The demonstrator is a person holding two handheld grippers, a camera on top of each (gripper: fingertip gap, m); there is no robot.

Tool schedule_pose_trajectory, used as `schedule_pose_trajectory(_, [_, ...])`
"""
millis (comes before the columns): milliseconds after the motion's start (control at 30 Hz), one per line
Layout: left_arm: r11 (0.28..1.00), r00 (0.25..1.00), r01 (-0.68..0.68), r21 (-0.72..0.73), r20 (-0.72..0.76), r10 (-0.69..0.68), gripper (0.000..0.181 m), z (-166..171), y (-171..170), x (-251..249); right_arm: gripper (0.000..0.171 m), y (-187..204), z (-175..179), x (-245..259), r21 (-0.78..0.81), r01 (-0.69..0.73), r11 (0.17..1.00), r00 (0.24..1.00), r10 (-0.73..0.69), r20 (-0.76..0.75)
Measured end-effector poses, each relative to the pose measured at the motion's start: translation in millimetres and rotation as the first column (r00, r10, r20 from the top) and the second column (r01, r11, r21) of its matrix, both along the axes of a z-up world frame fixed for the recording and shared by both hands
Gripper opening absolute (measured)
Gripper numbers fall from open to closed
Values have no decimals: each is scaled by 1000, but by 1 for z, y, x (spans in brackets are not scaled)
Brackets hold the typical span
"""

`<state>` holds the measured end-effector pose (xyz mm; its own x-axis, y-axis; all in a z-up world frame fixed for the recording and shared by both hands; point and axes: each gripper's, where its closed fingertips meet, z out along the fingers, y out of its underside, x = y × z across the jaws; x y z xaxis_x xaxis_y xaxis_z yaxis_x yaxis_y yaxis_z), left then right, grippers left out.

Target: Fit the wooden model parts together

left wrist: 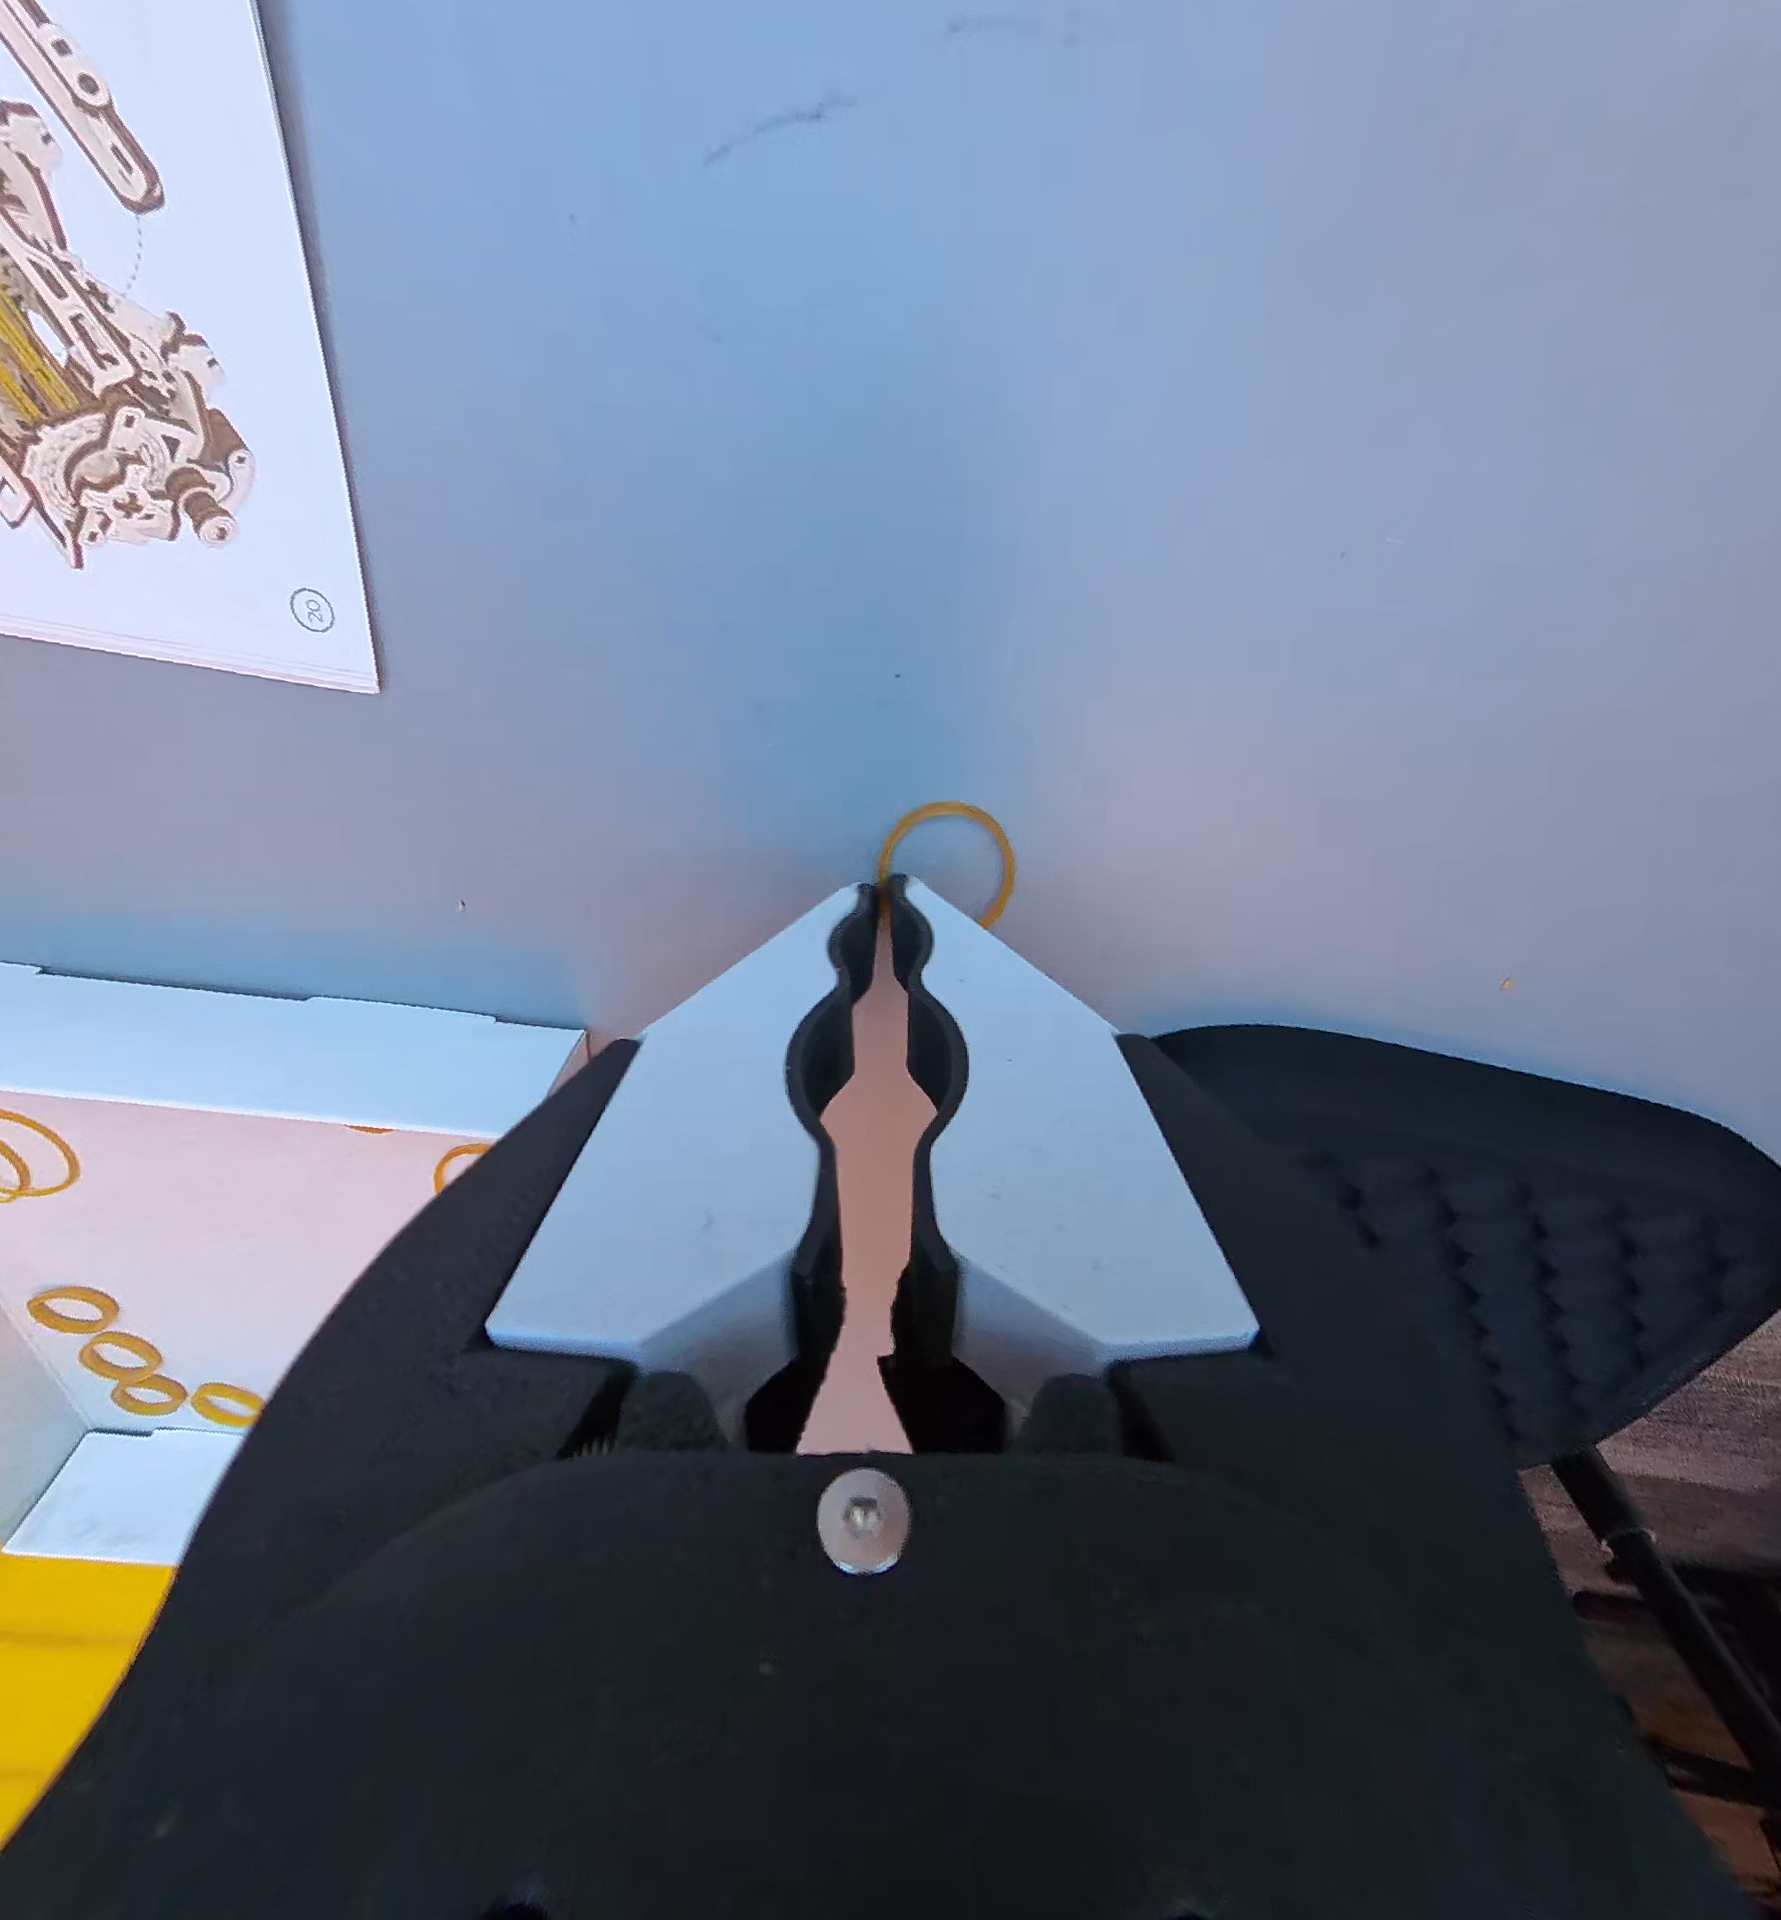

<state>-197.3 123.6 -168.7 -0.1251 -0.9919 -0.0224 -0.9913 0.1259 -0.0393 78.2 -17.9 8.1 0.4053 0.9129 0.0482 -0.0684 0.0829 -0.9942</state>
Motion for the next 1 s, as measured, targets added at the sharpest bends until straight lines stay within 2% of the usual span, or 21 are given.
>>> schedule_pose_trajectory(433, [996, 997, 53, 77, 47, -56, 0, 5, -8, 3, 0, 0, -1, 2, -2, 11, 1000, 1000, -11, 19])
schedule_pose_trajectory(667, [995, 995, 40, 95, 82, -48, 0, 18, -8, 5, 0, 23, -23, 16, -172, 92, 981, 996, -87, 37])
schedule_pose_trajectory(733, [993, 994, 40, 108, 100, -51, 0, 22, -8, 6, 0, 36, -37, 23, -267, 152, 952, 988, -143, 54])
schedule_pose_trajectory(800, [992, 992, 40, 117, 114, -54, 0, 26, -8, 8, 0, 43, -45, 26, -342, 153, 927, 988, -150, 35])
schedule_pose_trajectory(1000, [988, 986, 51, 148, 148, -73, 0, 38, -11, 13, 0, 51, -57, 30, -403, 187, 896, 982, -186, 43])
